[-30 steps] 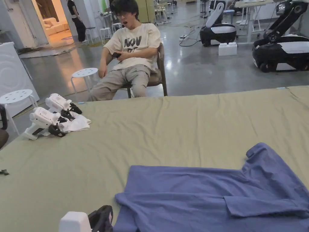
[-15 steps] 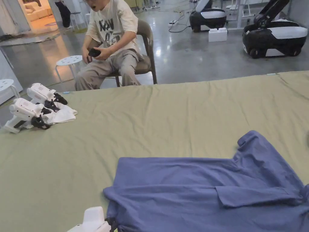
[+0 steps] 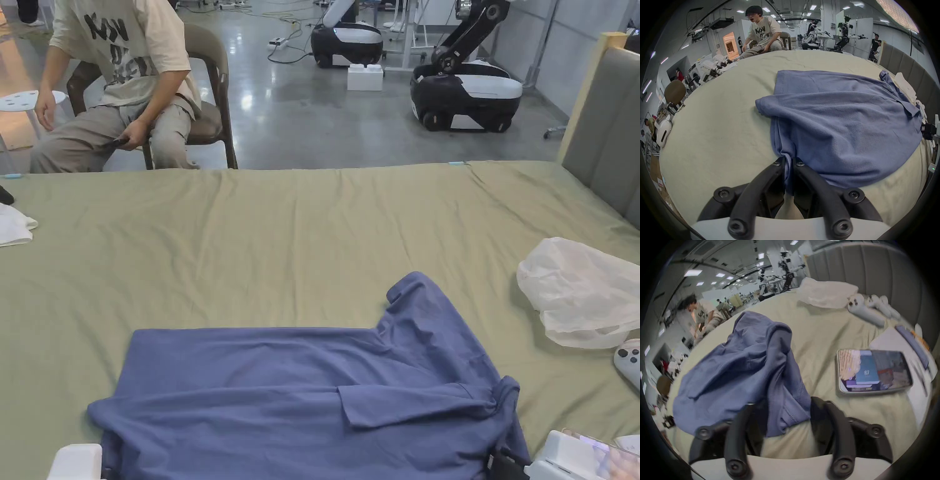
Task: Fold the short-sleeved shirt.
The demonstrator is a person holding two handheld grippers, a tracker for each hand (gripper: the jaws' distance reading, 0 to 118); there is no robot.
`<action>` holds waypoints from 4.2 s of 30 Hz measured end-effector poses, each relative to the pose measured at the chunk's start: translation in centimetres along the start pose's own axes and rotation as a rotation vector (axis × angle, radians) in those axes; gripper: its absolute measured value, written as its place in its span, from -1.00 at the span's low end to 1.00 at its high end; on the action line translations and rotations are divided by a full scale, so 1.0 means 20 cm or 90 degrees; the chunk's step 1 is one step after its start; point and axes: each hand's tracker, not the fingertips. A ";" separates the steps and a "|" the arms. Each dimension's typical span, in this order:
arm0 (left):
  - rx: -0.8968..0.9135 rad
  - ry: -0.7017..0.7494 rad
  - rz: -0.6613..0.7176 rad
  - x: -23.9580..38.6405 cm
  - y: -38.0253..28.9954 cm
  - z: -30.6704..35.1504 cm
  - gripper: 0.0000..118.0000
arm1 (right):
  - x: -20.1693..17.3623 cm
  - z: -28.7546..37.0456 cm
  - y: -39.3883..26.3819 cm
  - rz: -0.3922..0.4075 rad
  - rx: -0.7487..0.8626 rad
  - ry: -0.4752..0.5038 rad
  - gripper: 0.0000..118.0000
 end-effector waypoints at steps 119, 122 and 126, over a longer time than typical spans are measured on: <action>0.043 -0.166 0.133 -0.29 0.19 0.49 -1.00 | 0.12 0.53 0.33 0.149 -0.009 0.075 -1.00; 0.028 -0.167 0.137 -0.33 -0.05 0.68 -1.00 | 0.22 0.74 0.11 0.144 -0.007 0.079 -1.00; -0.017 -0.172 0.135 -0.31 -0.31 0.77 -1.00 | 0.30 0.87 -0.14 0.120 -0.033 0.072 -1.00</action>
